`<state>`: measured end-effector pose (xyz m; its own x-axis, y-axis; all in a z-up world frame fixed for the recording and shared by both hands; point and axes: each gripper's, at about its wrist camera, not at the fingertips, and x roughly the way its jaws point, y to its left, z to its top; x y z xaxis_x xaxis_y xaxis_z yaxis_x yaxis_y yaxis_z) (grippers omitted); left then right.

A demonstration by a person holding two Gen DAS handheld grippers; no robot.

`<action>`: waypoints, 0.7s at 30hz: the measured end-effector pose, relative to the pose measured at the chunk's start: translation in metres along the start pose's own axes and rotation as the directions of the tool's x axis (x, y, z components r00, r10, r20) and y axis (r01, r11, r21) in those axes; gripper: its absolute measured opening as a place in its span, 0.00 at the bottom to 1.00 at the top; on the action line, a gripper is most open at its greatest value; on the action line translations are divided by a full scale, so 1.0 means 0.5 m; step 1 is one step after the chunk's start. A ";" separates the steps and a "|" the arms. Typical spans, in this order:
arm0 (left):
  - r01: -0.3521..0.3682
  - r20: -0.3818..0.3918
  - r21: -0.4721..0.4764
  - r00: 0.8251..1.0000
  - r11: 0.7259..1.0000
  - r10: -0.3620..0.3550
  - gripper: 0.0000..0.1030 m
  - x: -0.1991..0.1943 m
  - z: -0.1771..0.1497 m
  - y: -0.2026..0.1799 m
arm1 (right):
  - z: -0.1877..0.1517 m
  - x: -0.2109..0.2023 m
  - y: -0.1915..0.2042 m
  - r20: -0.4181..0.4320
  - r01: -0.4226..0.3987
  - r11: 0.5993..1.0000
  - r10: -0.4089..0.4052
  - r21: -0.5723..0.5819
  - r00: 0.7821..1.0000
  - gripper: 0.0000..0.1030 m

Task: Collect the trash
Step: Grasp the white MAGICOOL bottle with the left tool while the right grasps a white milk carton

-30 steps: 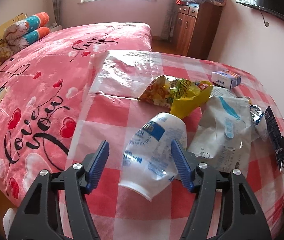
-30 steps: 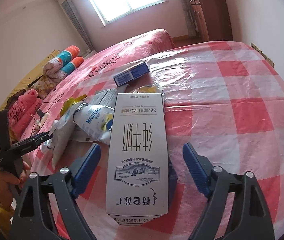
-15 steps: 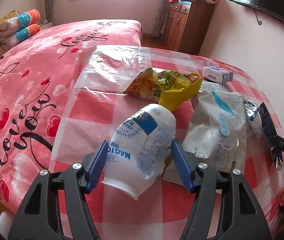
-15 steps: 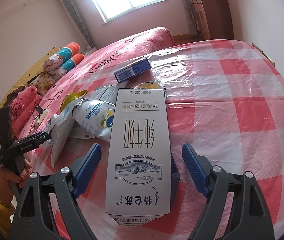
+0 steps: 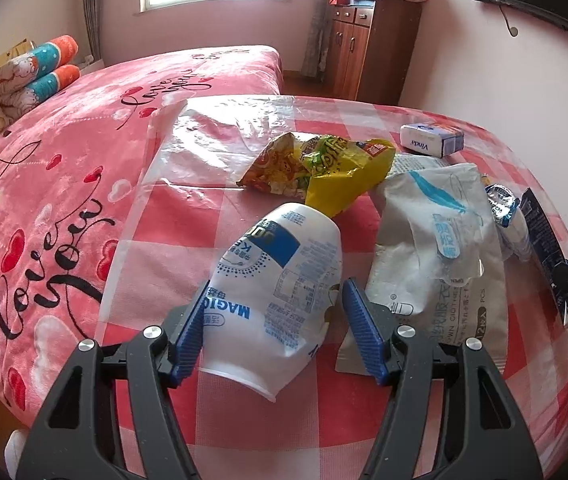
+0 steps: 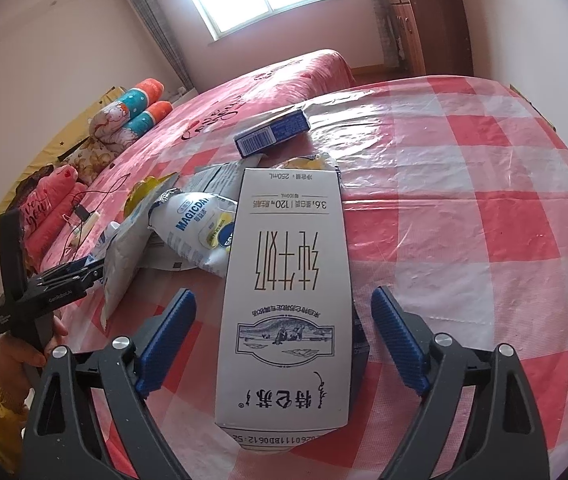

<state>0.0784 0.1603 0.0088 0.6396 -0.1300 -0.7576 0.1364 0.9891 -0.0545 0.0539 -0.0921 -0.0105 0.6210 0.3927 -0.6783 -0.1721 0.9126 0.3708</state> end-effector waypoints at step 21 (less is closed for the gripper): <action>-0.052 0.015 -0.102 0.998 0.993 0.053 0.34 -0.045 -0.024 -0.022 | -0.008 -0.013 -0.001 -0.002 -0.012 1.000 0.012 -0.006 1.000 0.62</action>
<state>0.0533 0.1532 0.0187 0.6572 -0.0780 -0.7497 0.0255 0.9964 -0.0813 0.0472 -0.0948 -0.0090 0.6173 0.4040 -0.6751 -0.1844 0.9085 0.3750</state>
